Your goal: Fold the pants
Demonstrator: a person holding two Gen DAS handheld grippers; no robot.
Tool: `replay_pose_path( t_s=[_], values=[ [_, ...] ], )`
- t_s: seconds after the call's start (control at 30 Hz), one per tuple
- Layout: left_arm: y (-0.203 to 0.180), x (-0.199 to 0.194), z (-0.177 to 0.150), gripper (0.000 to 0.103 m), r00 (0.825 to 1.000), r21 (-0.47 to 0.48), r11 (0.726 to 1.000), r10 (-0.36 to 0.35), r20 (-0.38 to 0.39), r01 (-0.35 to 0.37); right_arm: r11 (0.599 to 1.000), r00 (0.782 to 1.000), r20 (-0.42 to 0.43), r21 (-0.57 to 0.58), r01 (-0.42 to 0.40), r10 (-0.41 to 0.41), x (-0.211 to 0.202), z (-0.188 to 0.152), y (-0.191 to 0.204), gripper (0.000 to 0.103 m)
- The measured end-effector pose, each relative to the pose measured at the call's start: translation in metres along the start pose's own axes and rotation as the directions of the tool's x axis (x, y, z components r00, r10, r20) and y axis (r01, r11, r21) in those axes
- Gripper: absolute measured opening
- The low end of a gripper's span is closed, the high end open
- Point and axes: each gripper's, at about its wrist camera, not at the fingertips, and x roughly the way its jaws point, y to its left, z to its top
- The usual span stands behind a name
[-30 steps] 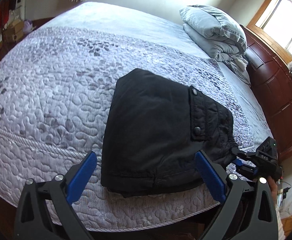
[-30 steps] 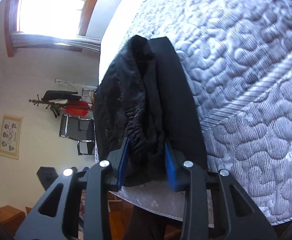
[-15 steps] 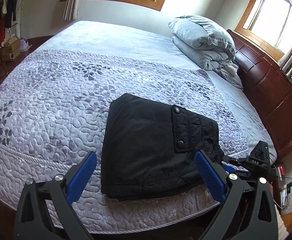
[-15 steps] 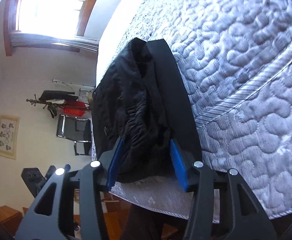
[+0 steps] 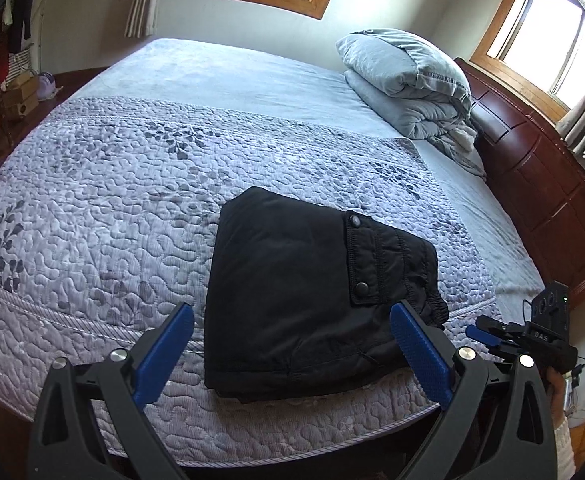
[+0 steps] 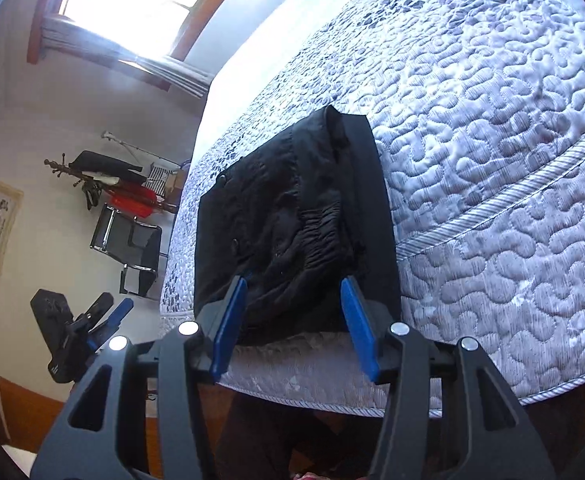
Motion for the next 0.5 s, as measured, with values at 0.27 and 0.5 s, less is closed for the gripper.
replay_pose_path(
  t_s=[0.27,0.5],
  values=[
    [0.033,0.029,-0.002,0.099,0.992,-0.046,0.996,-0.078,-0.1,0.073,1.0,1.0,-0.002,0.024,-0.003,0.003,0.006,-0.003,-0.006,0.05],
    [0.108,0.085,-0.022,0.099,0.898,-0.379,0.887,-0.369,-0.238,0.264,0.999,1.0,0.003,0.045,-0.009,0.008,0.005,-0.005,-0.012,0.052]
  ],
)
